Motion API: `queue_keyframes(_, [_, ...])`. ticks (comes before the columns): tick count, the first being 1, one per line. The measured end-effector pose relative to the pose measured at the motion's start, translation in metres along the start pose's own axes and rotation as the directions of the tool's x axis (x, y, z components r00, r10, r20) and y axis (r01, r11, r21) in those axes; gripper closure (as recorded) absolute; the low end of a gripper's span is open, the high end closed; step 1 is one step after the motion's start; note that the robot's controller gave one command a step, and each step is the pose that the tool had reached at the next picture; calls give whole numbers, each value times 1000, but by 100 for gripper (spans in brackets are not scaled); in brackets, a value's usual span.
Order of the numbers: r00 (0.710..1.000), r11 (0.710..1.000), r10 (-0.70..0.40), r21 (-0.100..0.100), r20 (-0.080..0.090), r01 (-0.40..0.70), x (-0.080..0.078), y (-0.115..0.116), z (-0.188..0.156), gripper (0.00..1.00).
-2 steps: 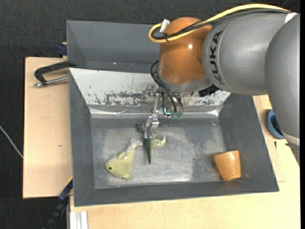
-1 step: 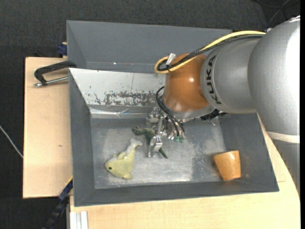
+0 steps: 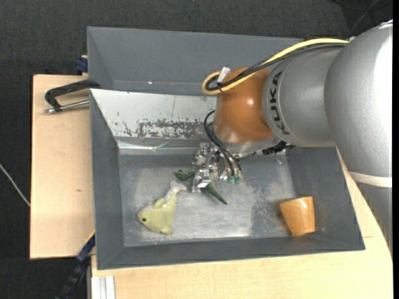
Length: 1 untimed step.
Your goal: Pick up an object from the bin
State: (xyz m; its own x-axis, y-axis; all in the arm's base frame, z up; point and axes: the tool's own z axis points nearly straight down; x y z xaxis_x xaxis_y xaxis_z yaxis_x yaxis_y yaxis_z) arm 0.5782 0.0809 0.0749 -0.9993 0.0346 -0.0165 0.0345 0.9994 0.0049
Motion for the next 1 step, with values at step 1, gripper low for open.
queue_keyframes(1, [986,986,-166,1,-2,166,-1,15,-171,100])
